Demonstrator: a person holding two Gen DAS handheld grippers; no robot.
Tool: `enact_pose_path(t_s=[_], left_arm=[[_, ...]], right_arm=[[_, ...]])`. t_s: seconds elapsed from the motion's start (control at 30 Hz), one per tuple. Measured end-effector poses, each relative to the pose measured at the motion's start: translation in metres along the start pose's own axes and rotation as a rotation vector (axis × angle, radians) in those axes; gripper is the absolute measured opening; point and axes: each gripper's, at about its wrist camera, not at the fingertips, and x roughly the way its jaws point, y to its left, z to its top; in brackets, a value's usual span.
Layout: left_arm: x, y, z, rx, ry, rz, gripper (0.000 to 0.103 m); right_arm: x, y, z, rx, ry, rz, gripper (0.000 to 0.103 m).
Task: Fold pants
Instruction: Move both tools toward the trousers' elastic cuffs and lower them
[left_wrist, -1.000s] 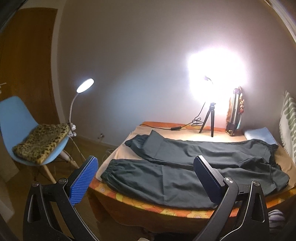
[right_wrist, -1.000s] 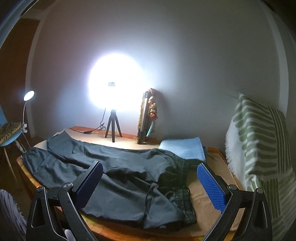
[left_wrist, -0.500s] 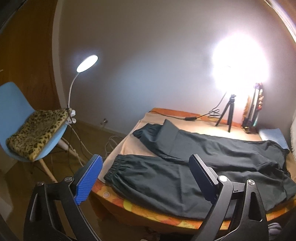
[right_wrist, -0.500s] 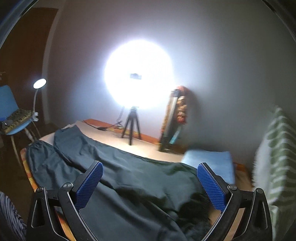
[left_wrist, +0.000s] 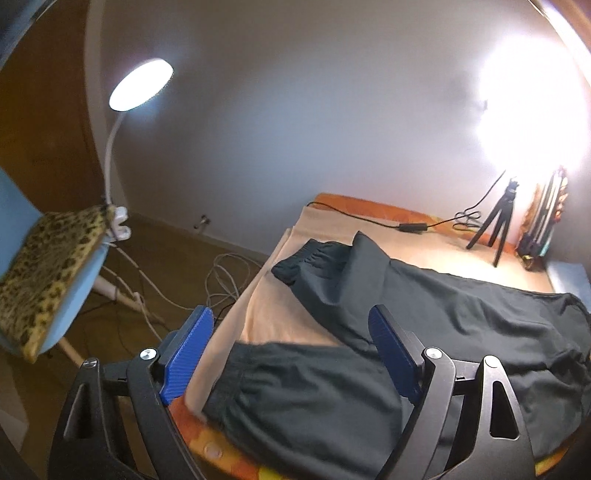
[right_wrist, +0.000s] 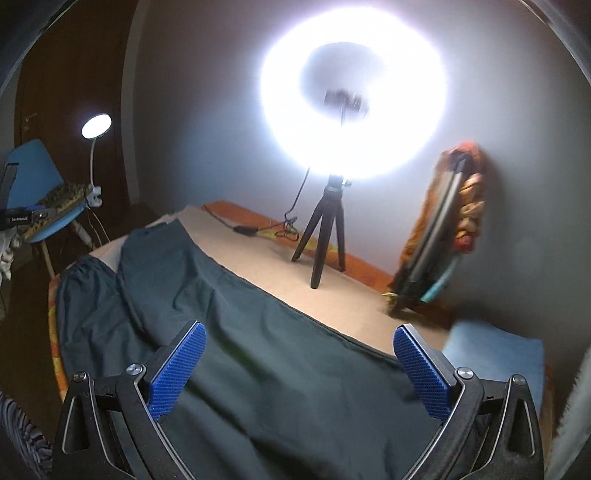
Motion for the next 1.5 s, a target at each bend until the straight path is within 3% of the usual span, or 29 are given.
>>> enact_pose_path(t_s=[0.37,0.5,0.73,0.97,1.07,1.13,1.23,1.3,1.5], left_arm=[[0.12,-0.017,0.046,0.041,0.109,-0.022,0.084],[0.158,-0.035,0.052,0.04,0.151,-0.069,0.084],[0.205,-0.058,0.054,0.064,0.201,-0.082,0.085],[0.231,-0.039,0.072,-0.002,0.203,-0.015,0.085],[0.24,-0.038,0.077,0.029,0.208,0.023,0.085],[0.249,-0.038,0.077,0.048,0.221,0.05,0.085],[0.261,-0.036,0.074,0.043,0.242,0.052,0.085],[0.269,-0.037,0.071,0.047,0.257,0.053,0.085],[0.284,-0.049,0.062,0.128,0.28,0.087,0.085]], right_arm=[[0.149,-0.028,0.011,-0.036,0.197,0.067,0.093],[0.192,-0.037,0.006,-0.001,0.259,0.138,0.093],[0.233,-0.041,-0.007,-0.037,0.35,0.197,0.093],[0.242,-0.037,-0.025,-0.059,0.398,0.235,0.091],[0.236,-0.029,-0.026,-0.079,0.381,0.252,0.072],[0.231,-0.025,-0.025,-0.073,0.379,0.262,0.037],[0.224,-0.023,-0.025,-0.049,0.385,0.29,0.016],[0.219,-0.019,-0.026,-0.07,0.374,0.288,0.007],[0.204,-0.02,-0.022,-0.055,0.329,0.262,0.001]])
